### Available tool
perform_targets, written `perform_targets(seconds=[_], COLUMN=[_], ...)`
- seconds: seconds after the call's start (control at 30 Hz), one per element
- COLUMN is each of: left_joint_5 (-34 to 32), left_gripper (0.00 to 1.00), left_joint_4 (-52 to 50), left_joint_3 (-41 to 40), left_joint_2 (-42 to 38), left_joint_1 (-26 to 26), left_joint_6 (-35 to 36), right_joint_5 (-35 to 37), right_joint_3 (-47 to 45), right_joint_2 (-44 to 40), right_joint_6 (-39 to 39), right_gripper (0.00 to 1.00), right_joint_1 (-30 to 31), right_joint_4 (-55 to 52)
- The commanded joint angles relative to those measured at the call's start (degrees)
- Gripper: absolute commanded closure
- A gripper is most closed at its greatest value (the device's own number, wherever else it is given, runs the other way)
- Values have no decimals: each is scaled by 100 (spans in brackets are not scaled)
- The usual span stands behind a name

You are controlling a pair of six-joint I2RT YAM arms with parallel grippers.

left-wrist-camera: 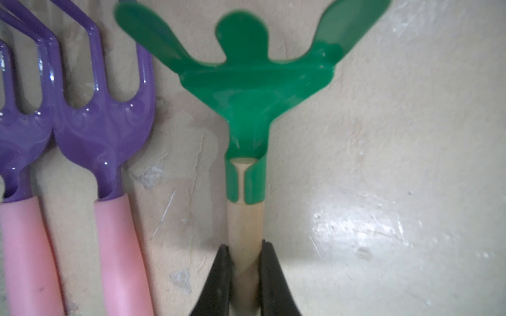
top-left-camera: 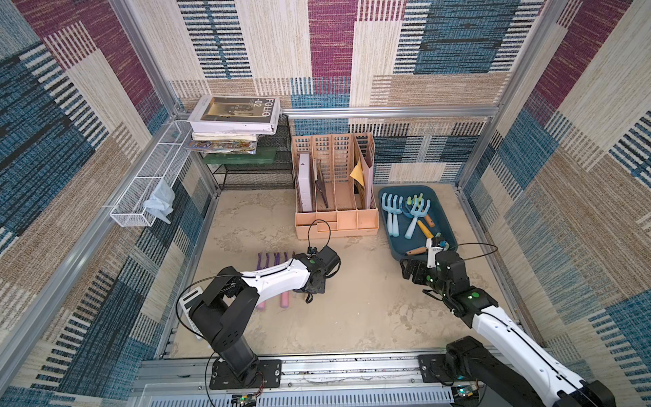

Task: Take the hand rake out of the storage box
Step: Move the rake to the center of the board.

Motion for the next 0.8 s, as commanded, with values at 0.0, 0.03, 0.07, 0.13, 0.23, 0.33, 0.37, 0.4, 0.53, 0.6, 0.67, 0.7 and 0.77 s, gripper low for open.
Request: perform_targets(seconds=[0.0,0.03,0.07,0.13,0.23,0.33,0.37,0.4,0.53,0.6,0.67,0.7,0.77], left_joint_5=[80,71,71,51,103,140,130,132,106,66,18,18,25], left_gripper=[88,87,86,84,74,65,60,57,46,46,47,49,54], left_joint_4=[14,21,42,49,61,6,-16,-46,-152,-202,-226,-239,-214], left_joint_3=[91,84,60,40,74,134,153,183,368,441,470,477,475], left_joint_2=[107,120,125,144,207,250,226,200,87,105,164,195,267], left_joint_1=[84,96,98,129,190,245,247,247,248,247,247,255,265], left_joint_6=[133,104,83,43,68,73,73,85,120,115,113,111,110], right_joint_5=[-61,-52,-14,18,-21,-7,2,1,1,7,-7,0,-12], right_joint_3=[-23,-25,-33,-27,-16,-16,-24,-30,-34,-25,-26,-31,-40], right_joint_2=[4,11,30,66,97,67,48,42,48,86,97,83,72], right_joint_6=[-49,-49,-49,-49,-49,-49,-49,-45,-49,-49,-49,-48,-54], right_gripper=[5,4,4,4,4,4,4,4,4,4,4,4,4], right_joint_1=[4,8,0,-1,-4,-6,-3,-6,0,4,-4,0,-5], right_joint_4=[152,161,153,143,161,148,144,151,169,161,161,161,170])
